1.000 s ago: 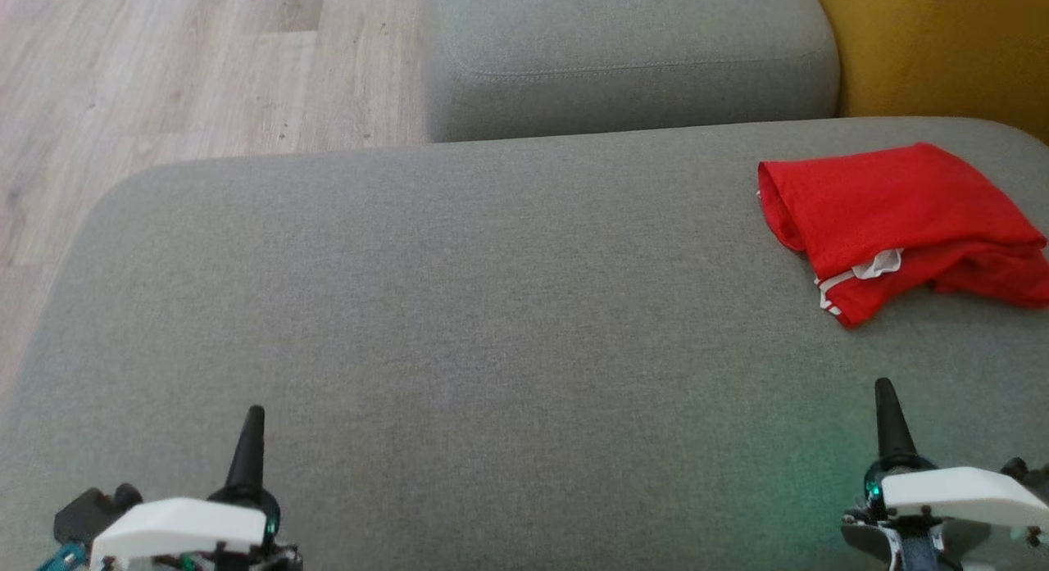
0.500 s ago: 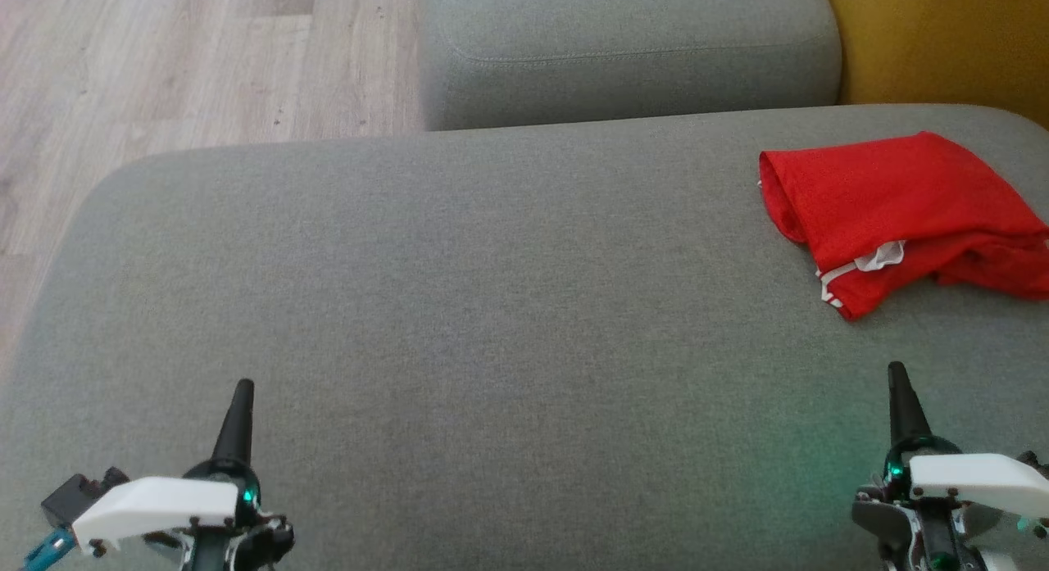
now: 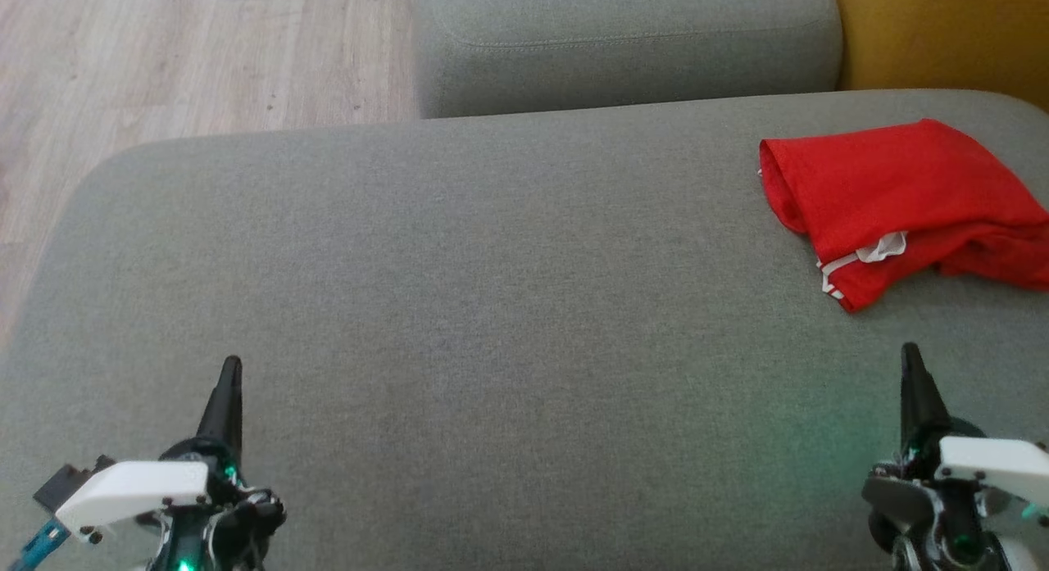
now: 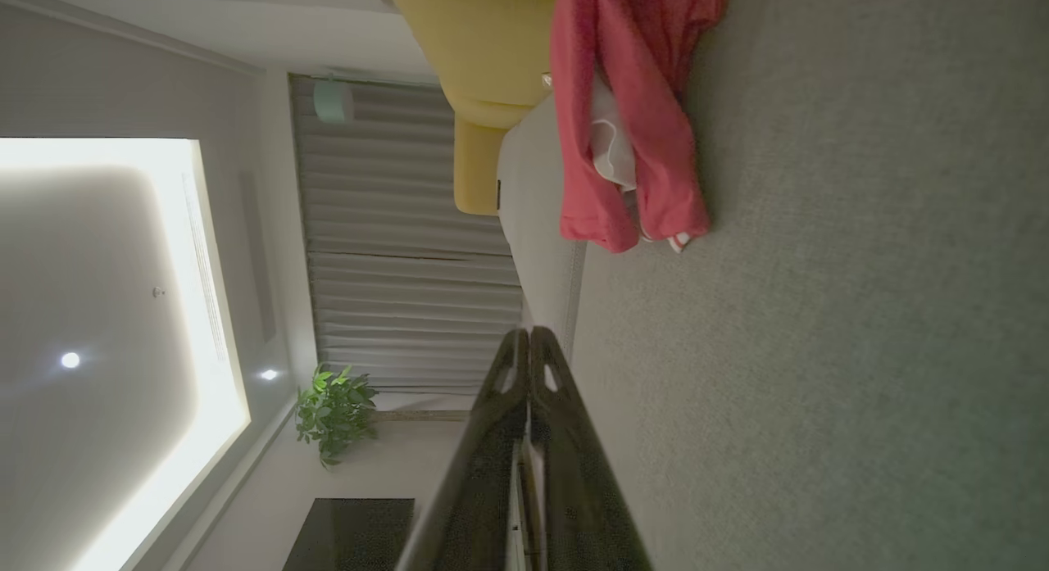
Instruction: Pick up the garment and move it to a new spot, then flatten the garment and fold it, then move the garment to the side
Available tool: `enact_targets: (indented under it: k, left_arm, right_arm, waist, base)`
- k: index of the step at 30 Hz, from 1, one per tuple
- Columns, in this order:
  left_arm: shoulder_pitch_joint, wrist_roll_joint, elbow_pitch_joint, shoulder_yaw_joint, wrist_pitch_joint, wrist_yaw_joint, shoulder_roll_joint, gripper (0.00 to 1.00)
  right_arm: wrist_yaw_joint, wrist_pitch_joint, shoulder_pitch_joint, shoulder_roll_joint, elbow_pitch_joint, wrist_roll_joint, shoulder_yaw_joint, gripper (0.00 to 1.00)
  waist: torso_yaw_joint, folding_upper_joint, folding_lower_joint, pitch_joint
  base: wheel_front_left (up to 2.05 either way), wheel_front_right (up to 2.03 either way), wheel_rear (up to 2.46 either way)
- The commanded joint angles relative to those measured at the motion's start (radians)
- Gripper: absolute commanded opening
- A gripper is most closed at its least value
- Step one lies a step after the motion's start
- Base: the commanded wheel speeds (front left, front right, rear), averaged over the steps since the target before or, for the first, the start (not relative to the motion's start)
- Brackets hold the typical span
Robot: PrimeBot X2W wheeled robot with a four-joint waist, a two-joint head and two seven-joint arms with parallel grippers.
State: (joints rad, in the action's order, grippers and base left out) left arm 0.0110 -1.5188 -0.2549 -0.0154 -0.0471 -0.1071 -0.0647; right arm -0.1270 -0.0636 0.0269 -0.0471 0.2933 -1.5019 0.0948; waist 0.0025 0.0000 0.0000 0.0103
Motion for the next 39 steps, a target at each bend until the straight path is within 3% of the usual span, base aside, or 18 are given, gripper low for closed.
enact_targets:
  k: [1, 8, 39]
  left_arm:
    - [0.066, -0.030, 0.025, -0.040, -0.010, -0.011, -0.016, 0.00]
    - [0.094, -0.124, 0.012, -0.058, -0.034, -0.024, -0.015, 0.00]
    - [0.095, -0.113, 0.011, -0.070, -0.044, -0.024, -0.006, 0.00]
  right_arm:
    - [-0.003, -0.014, 0.063, -0.015, -0.044, -0.031, -0.013, 0.00]
    - [-0.004, -0.037, 0.080, -0.015, -0.049, -0.120, 0.004, 0.00]
    - [-0.004, -0.042, 0.080, -0.011, -0.049, -0.115, 0.009, 0.00]
  waist:
    - [0.000, 0.0000, 0.0000, -0.002]
    - [-0.002, 0.0000, 0.0000, -0.013]
    - [-0.002, 0.0000, 0.0000, -0.013]
  base:
    - [0.00, 0.00, 0.00]
    - [0.00, 0.00, 0.00]
    - [0.00, 0.00, 0.00]
